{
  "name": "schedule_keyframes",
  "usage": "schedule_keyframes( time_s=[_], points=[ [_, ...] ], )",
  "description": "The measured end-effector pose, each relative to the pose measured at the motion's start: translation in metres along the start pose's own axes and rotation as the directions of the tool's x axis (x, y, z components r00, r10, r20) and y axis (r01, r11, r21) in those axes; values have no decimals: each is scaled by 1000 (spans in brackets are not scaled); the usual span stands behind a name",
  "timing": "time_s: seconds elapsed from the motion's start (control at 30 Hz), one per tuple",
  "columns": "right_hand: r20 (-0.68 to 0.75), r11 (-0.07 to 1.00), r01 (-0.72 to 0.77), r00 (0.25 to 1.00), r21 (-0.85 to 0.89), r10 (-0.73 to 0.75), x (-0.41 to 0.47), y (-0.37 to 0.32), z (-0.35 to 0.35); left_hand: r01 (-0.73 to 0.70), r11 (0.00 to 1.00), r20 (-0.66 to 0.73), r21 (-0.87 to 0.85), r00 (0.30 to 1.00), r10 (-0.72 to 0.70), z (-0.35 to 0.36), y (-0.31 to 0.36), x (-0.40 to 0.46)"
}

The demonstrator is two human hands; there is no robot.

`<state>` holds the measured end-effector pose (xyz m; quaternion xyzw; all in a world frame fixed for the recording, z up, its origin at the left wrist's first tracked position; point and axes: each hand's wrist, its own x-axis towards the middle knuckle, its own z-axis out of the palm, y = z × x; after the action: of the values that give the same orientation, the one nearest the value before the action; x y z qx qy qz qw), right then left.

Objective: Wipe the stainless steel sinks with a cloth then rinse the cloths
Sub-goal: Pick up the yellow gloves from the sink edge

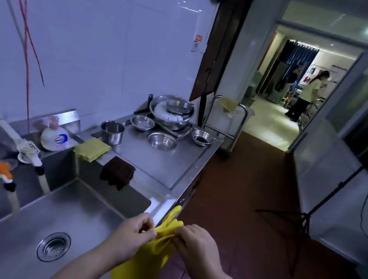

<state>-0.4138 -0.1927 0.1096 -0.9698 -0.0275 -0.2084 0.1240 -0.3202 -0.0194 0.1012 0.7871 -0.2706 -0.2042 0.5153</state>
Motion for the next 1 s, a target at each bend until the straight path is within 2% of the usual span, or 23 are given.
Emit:
schedule_keyframes(
  time_s=[0.13,0.27,0.4,0.5,0.6,0.7,0.77,0.9,1.0],
  points=[
    [5,998,-24,1000,64,24,38,29,7,14,999,-5,-33,1000,-14,-2,3,37],
    [60,995,36,997,94,-42,80,62,20,51,998,-75,-37,996,-54,-2,2,70],
    [162,976,210,963,57,-217,131,96,31,119,992,-124,35,986,-113,-2,8,105],
    [129,911,411,905,-26,-405,169,117,30,163,983,-189,86,971,-144,-2,16,132],
    [83,887,459,887,-47,-454,202,134,31,218,971,-260,99,947,-187,-3,21,152],
    [57,867,497,865,26,-498,229,144,41,300,951,-370,72,894,-254,-1,20,160],
    [25,840,540,840,50,-542,247,142,49,384,923,-463,39,825,-324,2,17,161],
    [41,729,680,729,72,-684,269,130,73,603,790,-571,114,690,-444,6,8,159],
    [94,690,716,684,103,-724,281,119,91,694,693,-635,194,628,-451,4,-6,159]
  ],
)
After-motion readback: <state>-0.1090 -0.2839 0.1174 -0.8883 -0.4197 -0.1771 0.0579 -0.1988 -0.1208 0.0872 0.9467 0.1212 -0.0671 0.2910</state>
